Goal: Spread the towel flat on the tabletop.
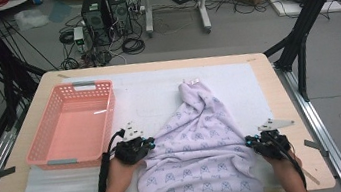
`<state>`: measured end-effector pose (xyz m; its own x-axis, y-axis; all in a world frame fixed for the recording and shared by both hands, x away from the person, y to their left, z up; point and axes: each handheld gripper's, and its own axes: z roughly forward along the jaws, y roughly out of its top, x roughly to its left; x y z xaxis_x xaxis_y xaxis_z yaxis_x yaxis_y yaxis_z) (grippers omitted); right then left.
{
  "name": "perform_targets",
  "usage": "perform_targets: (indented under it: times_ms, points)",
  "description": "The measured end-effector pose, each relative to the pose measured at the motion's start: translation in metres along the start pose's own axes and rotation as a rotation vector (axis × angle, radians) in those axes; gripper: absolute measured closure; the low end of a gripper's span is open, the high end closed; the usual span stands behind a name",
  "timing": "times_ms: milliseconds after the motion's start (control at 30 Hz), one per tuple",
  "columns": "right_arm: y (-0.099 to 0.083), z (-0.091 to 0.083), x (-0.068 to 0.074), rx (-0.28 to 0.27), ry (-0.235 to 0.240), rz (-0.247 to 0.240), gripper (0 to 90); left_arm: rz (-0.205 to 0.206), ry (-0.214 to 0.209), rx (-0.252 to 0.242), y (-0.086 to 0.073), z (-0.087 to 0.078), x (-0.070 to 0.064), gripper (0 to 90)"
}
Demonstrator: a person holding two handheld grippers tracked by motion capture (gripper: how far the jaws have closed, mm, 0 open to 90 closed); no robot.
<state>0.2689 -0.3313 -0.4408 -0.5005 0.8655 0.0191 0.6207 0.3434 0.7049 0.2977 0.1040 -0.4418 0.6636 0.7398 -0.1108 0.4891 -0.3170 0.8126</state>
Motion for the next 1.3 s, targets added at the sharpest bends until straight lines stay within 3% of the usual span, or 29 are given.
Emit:
perform_targets:
  times_ms: [67,133,200,267,333,433,533,600,700,733,767,800,867,1067,1133,1233,1300]
  points:
    - [-0.009,-0.01,-0.001,0.004,0.005,0.013,86.8,-0.002,-0.018,-0.014,-0.008,-0.01,-0.004,86.5]
    - [-0.015,-0.017,0.001,0.009,0.012,0.006,86.7,0.026,-0.025,-0.024,-0.012,-0.017,-0.011,85.9]
    - [-0.017,-0.02,0.004,0.002,0.025,-0.018,84.4,0.037,-0.031,-0.045,-0.01,-0.019,-0.013,80.3]
    - [-0.013,-0.02,0.005,-0.038,0.021,-0.014,71.8,0.0,-0.029,-0.075,-0.004,-0.016,-0.009,64.8]
    - [-0.008,-0.018,0.003,-0.076,0.016,0.012,63.2,-0.041,-0.024,-0.102,0.004,-0.011,-0.001,58.5]
    - [0.003,-0.01,0.0,-0.092,-0.011,0.003,63.7,-0.096,-0.018,-0.135,0.013,-0.001,0.009,57.8]
    - [0.014,0.005,-0.005,-0.096,-0.008,0.018,66.3,-0.109,-0.023,-0.144,0.021,0.008,0.014,57.9]
    - [0.021,0.018,-0.008,-0.095,0.038,0.05,63.2,-0.105,-0.03,-0.143,0.025,0.013,0.014,58.0]
    - [0.029,0.034,-0.002,-0.078,0.105,0.045,58.3,-0.1,-0.039,-0.129,0.029,0.018,0.012,58.0]
    - [0.03,0.038,0.002,-0.057,0.091,0.014,60.5,-0.097,-0.035,-0.136,0.03,0.019,0.012,58.0]
    - [0.031,0.039,0.006,-0.054,0.055,-0.025,70.3,-0.097,-0.031,-0.138,0.031,0.02,0.012,58.0]
    - [0.031,0.038,0.007,-0.052,0.053,-0.05,85.1,-0.096,-0.033,-0.127,0.032,0.021,0.012,58.1]
    - [0.029,0.034,0.005,-0.041,0.056,-0.045,86.2,-0.096,-0.034,-0.125,0.035,0.022,0.012,58.1]
    - [0.008,0.0,-0.008,0.008,-0.072,-0.045,86.5,-0.089,-0.043,-0.122,0.045,0.029,0.01,57.2]
    - [0.0,-0.01,-0.009,0.011,-0.081,-0.024,84.5,-0.086,-0.044,-0.117,0.049,0.034,0.011,57.2]
    - [-0.007,-0.019,-0.013,-0.048,-0.07,0.003,70.8,-0.09,-0.049,-0.105,0.055,0.045,0.011,57.2]
    - [-0.004,-0.022,-0.014,-0.091,-0.073,0.02,67.2,-0.096,-0.062,-0.102,0.057,0.054,0.01,58.2]
